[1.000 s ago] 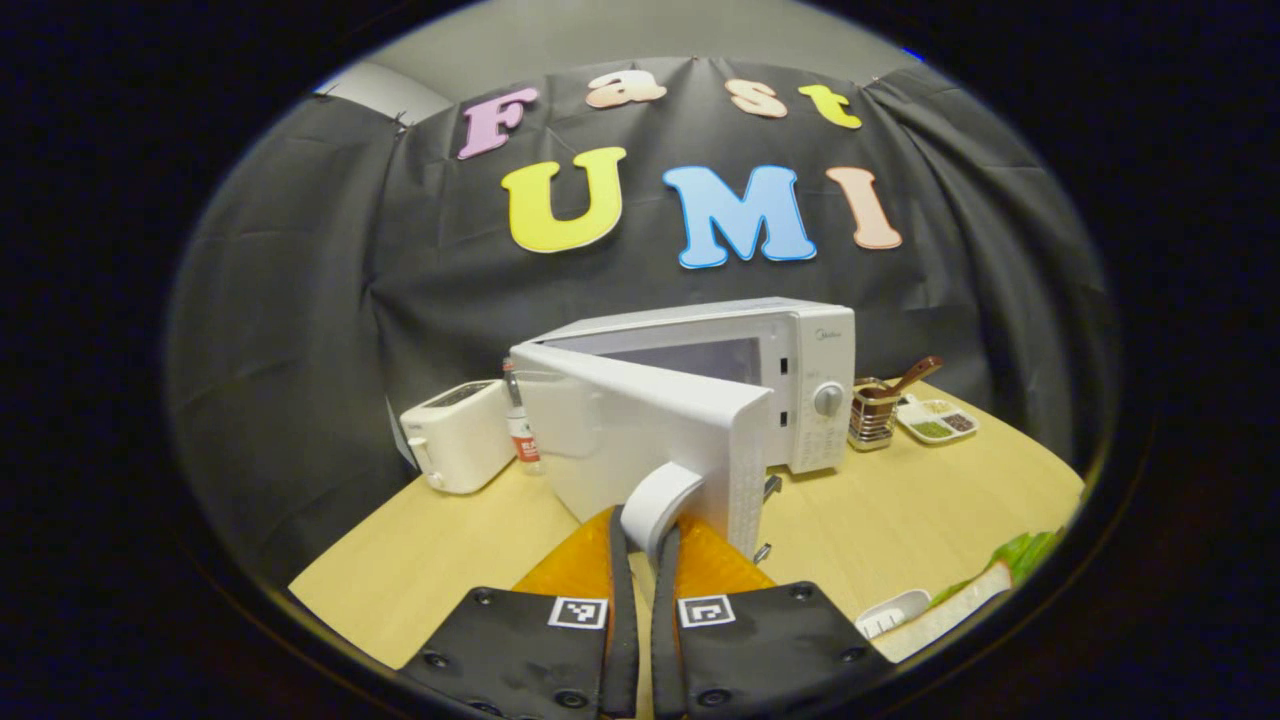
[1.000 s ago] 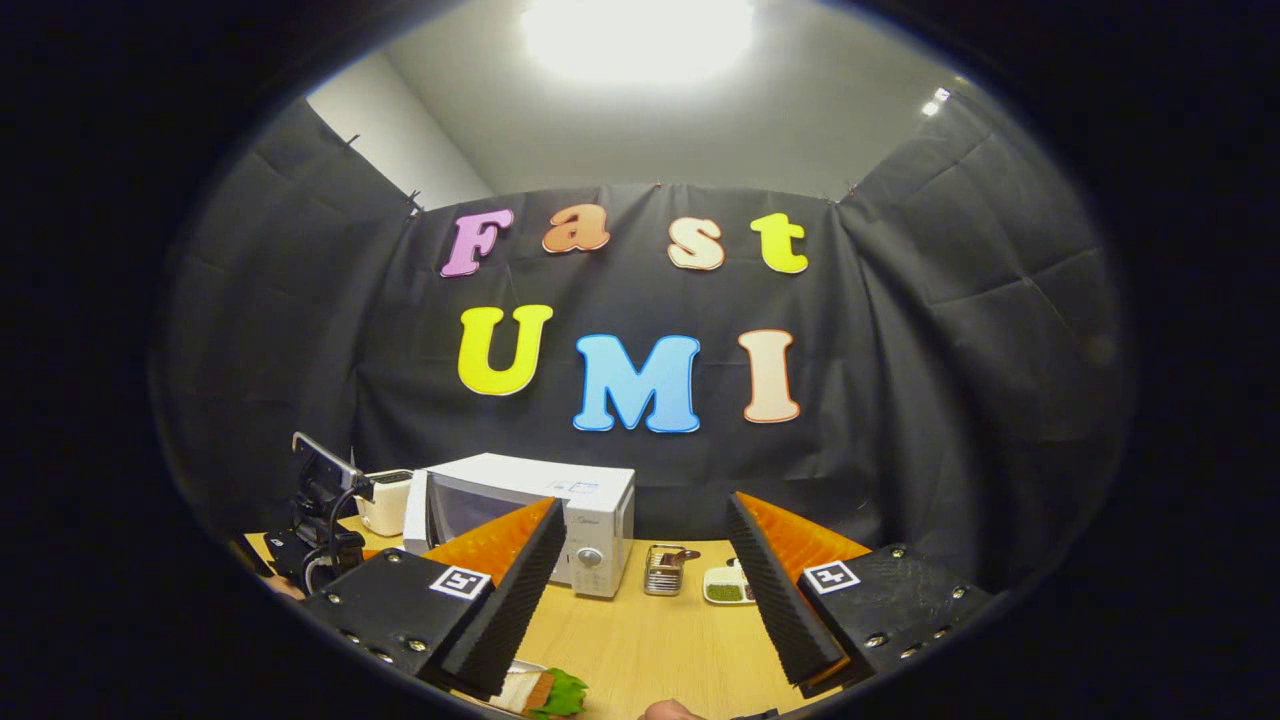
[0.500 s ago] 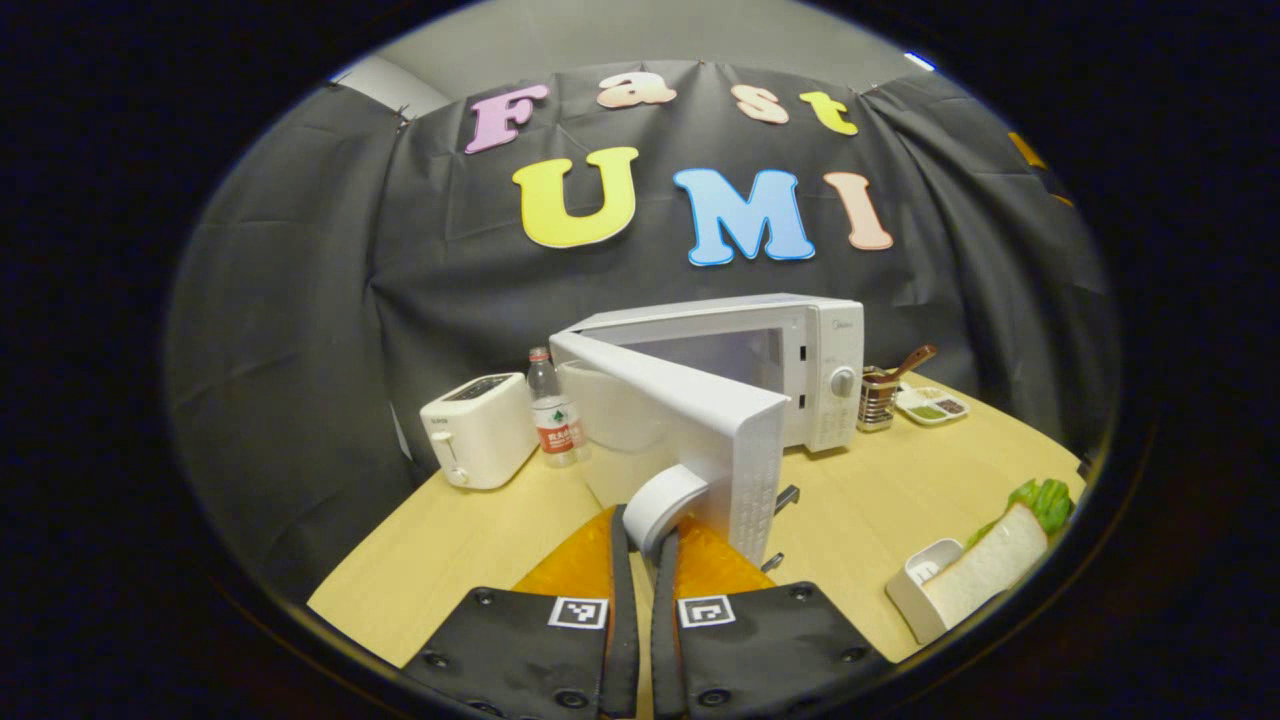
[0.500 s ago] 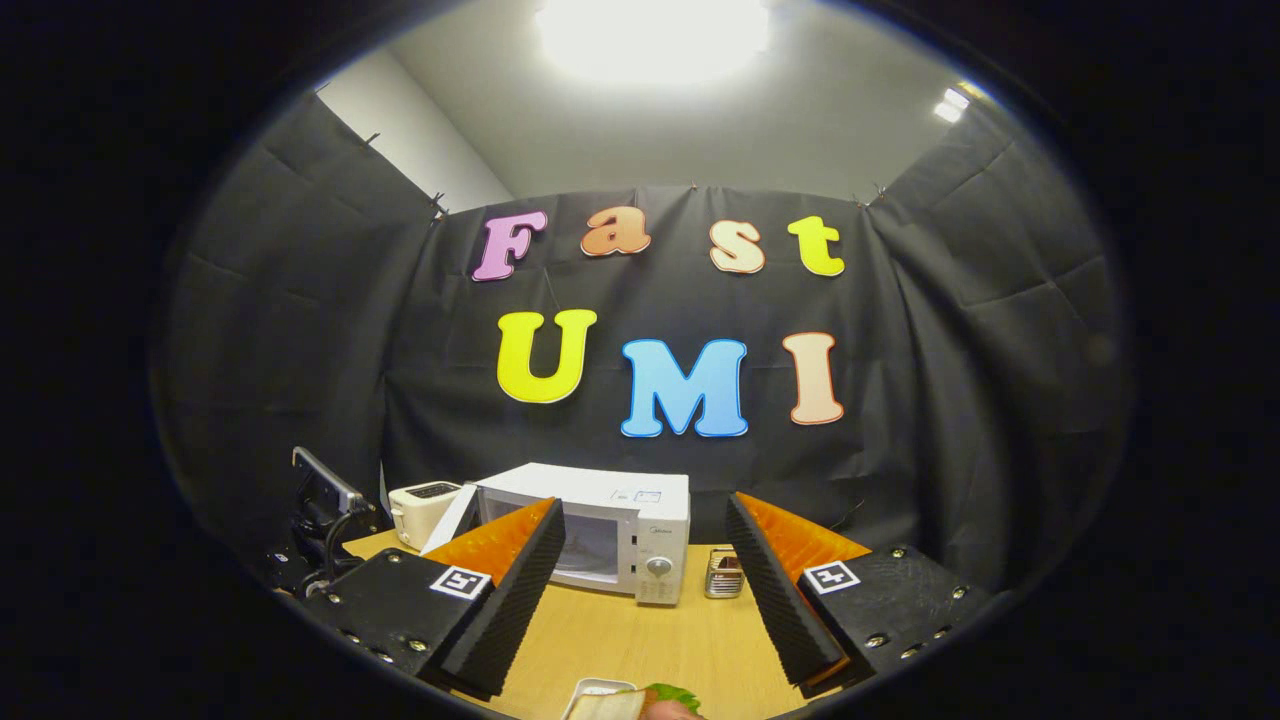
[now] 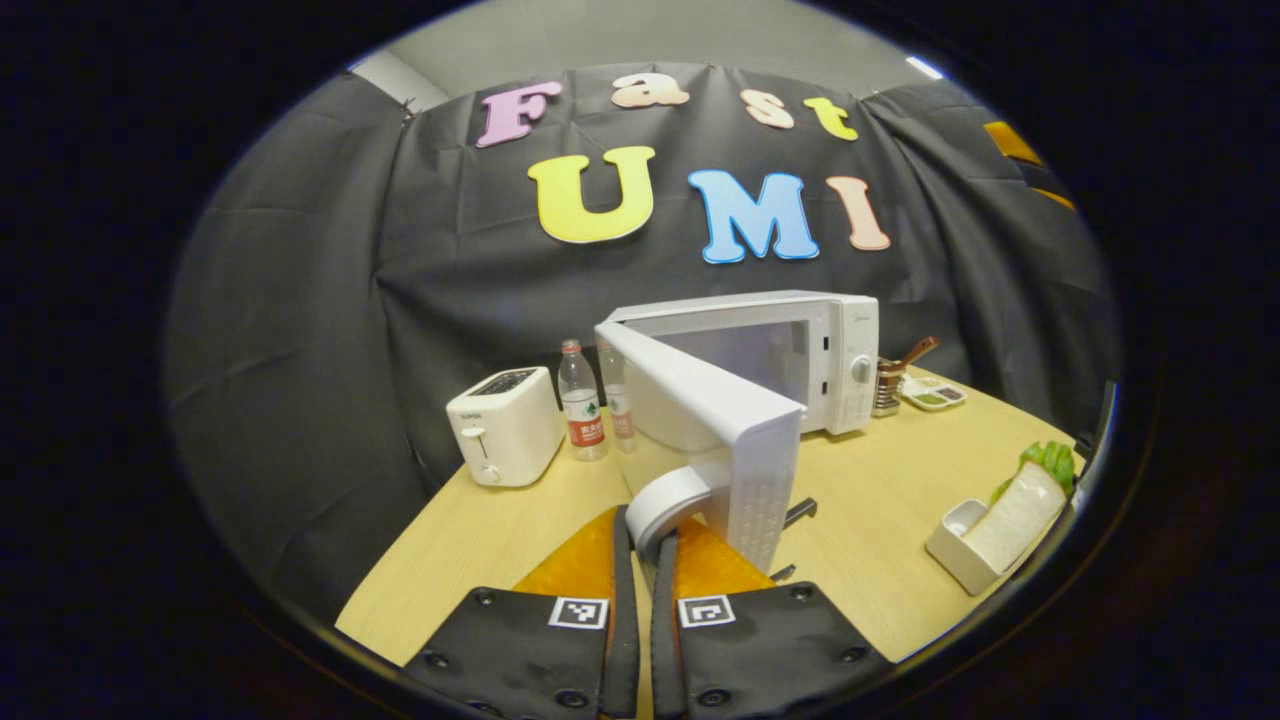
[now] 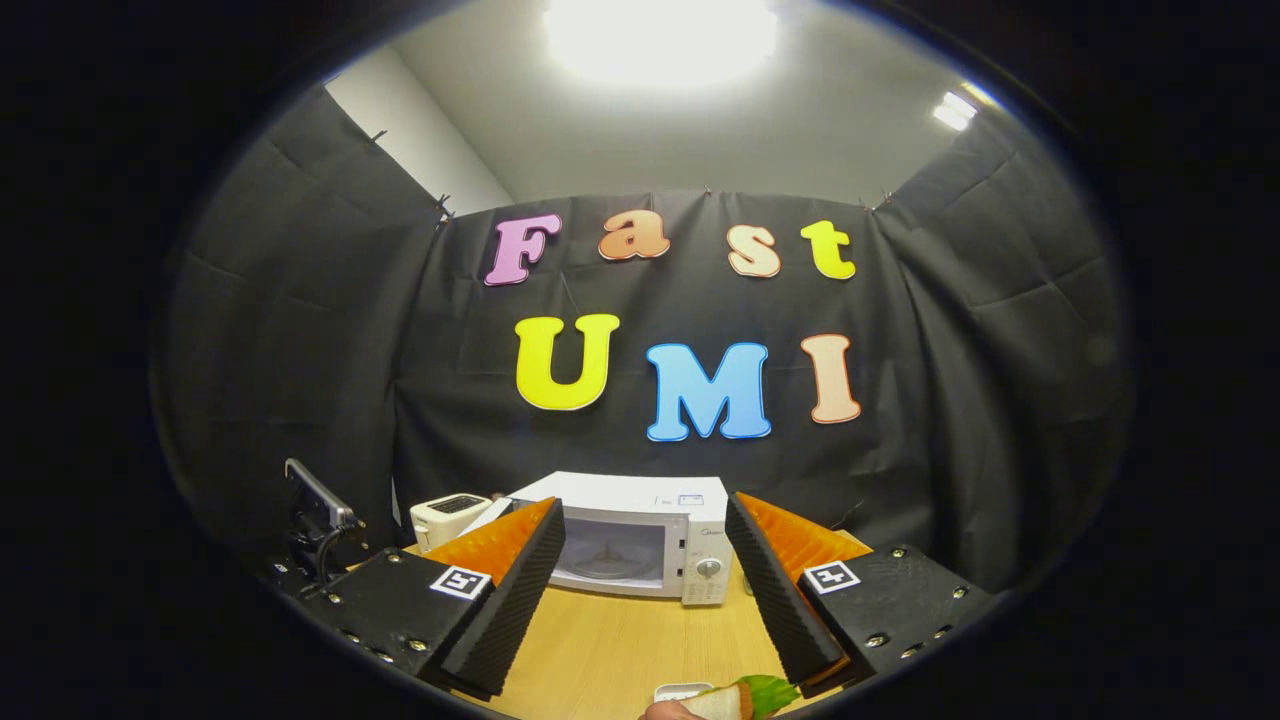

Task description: Open the microwave oven with the left hand, put the food in, and close the microwave oven.

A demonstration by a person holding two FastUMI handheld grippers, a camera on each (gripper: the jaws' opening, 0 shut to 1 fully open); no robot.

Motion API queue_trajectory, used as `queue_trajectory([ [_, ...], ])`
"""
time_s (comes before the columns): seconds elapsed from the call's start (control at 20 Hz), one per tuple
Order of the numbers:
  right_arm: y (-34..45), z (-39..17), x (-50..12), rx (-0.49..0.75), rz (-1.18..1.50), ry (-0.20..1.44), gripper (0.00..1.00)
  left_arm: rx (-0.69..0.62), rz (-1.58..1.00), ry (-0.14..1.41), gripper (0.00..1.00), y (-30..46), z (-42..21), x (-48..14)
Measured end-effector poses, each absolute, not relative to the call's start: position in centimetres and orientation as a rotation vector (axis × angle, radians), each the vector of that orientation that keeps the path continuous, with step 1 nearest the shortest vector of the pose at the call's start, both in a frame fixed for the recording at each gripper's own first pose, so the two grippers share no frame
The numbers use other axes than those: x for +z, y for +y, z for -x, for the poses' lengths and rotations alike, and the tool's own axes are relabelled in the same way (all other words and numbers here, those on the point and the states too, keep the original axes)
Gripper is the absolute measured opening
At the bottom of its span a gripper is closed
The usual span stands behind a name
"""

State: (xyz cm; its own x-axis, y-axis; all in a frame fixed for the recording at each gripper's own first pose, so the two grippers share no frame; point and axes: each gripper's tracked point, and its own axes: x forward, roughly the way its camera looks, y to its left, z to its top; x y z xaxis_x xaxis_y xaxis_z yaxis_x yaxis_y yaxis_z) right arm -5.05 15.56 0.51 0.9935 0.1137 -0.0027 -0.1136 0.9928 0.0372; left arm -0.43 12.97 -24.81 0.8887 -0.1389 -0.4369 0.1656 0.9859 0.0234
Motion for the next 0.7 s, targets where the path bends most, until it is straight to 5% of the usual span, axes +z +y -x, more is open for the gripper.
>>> queue_trajectory([
  [0.5,19.2,5.0,-0.5,0.107,-0.022,0.055,0.98,-0.182,-0.016,0.456,0.22,17.2,1.3,-25.5],
  [0.6,19.0,4.8,-0.7,0.121,-0.013,0.061,0.98,-0.147,-0.012,0.454,0.32,17.9,2.6,-25.2],
  [0.7,18.3,4.4,-1.0,0.132,-0.005,0.071,0.98,-0.114,-0.001,0.444,0.57,18.5,3.6,-24.3],
])
